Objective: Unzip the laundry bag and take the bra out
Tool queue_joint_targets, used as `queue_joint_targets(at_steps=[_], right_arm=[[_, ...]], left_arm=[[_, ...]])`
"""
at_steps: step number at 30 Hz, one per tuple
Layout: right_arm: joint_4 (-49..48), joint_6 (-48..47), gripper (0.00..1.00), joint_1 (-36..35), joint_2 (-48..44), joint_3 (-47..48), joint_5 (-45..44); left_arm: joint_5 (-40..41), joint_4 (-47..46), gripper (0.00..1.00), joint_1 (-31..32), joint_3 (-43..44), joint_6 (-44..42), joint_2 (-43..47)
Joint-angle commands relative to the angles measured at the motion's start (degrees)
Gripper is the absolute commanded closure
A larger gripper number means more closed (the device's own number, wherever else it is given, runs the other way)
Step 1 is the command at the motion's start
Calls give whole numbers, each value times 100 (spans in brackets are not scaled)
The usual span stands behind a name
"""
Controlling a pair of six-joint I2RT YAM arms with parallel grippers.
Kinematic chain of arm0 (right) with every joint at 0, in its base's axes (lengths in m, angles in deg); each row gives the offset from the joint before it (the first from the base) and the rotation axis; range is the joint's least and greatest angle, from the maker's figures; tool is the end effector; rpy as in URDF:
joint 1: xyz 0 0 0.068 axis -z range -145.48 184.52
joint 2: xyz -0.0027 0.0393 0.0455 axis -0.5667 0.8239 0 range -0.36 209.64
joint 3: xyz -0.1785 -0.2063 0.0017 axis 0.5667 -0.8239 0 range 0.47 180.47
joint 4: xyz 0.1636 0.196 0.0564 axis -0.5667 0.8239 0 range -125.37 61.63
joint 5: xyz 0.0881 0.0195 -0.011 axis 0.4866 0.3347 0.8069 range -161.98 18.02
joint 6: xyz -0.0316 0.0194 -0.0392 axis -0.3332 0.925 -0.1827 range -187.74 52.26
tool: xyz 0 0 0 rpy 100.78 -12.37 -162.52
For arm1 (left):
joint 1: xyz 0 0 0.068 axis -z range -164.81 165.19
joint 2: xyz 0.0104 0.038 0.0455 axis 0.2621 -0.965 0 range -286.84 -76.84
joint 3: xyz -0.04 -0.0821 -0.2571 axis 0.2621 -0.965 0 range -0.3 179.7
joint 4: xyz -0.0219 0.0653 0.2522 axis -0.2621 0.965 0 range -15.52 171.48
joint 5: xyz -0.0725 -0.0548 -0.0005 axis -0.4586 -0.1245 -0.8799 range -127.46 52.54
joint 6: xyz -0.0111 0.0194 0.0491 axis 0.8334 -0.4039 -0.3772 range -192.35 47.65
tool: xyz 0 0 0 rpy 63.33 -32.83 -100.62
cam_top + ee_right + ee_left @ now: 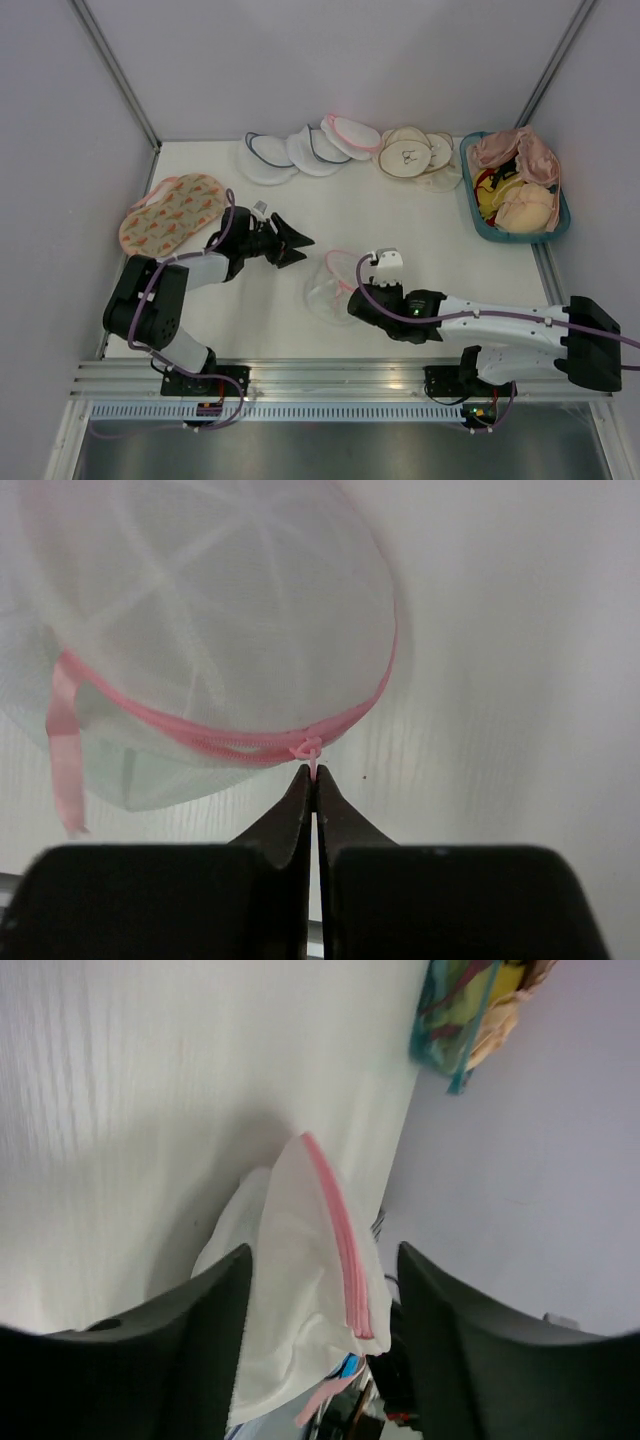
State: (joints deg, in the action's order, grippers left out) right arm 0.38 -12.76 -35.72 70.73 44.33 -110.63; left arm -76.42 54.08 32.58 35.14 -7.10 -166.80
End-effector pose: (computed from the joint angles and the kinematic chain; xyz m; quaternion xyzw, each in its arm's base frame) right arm 0.0974 0.2053 0.2137 -0.0452 0.9197 0.0477 0.3871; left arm 0.2749 -0.1095 0.1559 -0.1950 0.8246 -0.5130 0.1373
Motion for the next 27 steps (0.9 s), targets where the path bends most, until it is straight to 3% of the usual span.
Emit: queue_joint_targets(at_steps=[1, 2, 6, 11, 15, 22, 27], right_arm=[[188, -268, 100, 54, -673, -237, 86], [57, -303, 99, 54, -762, -263, 164], [-269, -523, 100, 54, -886, -342, 428], [-1014, -944, 100, 45, -649, -404, 982], [-1368, -1121, 100, 54, -632, -413, 1176], [-1614, -1191, 100, 45, -649, -439, 1228], [-1860, -1200, 99, 45, -754, -606, 1422]], left_arm=[[266, -834, 31, -148, 393, -66, 239], [327, -703, 23, -139, 437, -126, 363], [731, 394, 16, 27, 420, -198, 1267], [873, 599, 7, 781, -274, 398, 2305], [837, 405, 6, 1380, -547, 752, 2272], [1224, 942, 5, 2022, -363, 813, 1745], [1514, 310, 5, 2137, -389, 1138, 1420]])
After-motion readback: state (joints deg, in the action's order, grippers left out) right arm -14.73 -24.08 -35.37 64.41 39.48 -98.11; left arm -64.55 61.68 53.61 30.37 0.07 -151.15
